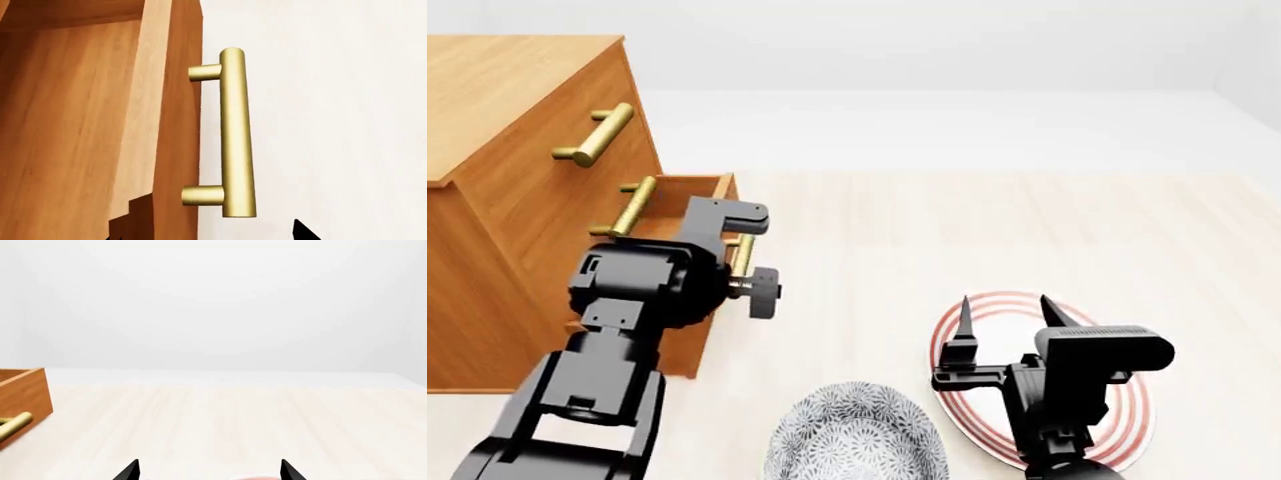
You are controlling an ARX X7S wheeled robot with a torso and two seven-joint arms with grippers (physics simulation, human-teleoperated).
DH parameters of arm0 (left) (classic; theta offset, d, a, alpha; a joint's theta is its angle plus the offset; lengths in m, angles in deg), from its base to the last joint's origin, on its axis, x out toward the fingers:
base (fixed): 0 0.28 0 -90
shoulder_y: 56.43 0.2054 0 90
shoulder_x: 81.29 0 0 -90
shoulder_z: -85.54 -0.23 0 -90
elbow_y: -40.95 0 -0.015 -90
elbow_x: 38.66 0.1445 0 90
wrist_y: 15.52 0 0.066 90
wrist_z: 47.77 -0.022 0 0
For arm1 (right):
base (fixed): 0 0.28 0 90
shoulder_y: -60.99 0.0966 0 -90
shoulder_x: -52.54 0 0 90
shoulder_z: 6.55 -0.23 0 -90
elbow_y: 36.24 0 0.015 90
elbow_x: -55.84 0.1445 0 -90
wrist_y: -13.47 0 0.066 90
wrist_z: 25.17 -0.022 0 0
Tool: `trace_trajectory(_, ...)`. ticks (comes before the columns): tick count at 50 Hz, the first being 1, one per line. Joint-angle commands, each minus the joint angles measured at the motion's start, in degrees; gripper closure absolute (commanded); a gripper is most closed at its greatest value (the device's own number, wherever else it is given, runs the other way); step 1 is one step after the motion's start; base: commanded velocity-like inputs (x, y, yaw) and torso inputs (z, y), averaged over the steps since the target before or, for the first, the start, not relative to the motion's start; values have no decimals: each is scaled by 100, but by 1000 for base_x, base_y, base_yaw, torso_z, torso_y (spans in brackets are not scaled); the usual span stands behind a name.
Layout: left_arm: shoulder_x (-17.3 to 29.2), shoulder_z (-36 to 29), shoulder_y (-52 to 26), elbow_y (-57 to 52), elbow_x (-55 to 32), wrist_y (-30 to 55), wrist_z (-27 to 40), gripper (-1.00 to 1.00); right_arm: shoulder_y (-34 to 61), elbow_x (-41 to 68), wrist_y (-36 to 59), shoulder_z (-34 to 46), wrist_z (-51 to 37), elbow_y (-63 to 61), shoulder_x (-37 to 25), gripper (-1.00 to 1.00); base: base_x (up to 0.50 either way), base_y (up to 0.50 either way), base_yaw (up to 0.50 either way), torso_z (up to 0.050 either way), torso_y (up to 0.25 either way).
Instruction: Open the bottom drawer of the cabinet.
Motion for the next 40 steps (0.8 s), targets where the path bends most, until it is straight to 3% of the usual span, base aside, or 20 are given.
trace_trajectory(1, -68, -76, 136, -447, -276, 277, -212, -100, -4, 20, -34, 13, -16, 28, -15, -100, 0, 0, 0, 0, 0)
trace_trajectory(22, -587, -412, 5, -190, -641, 77, -265, -100, -37, 88, -41, -31, -64, -47, -100, -100, 0, 0, 0, 0, 0)
trace_trajectory(33, -610, -1195, -189, -65, -1876, -199, 165, -100, -24, 111, -42, -27, -77, -58, -123, -100, 0, 0, 0, 0, 0)
trace_trajectory(40, -553, -1362, -116, -314, -2293, -215, 332, -100, -51, 133, -62, -38, -92, -59, -135, -100, 0, 0, 0, 0, 0)
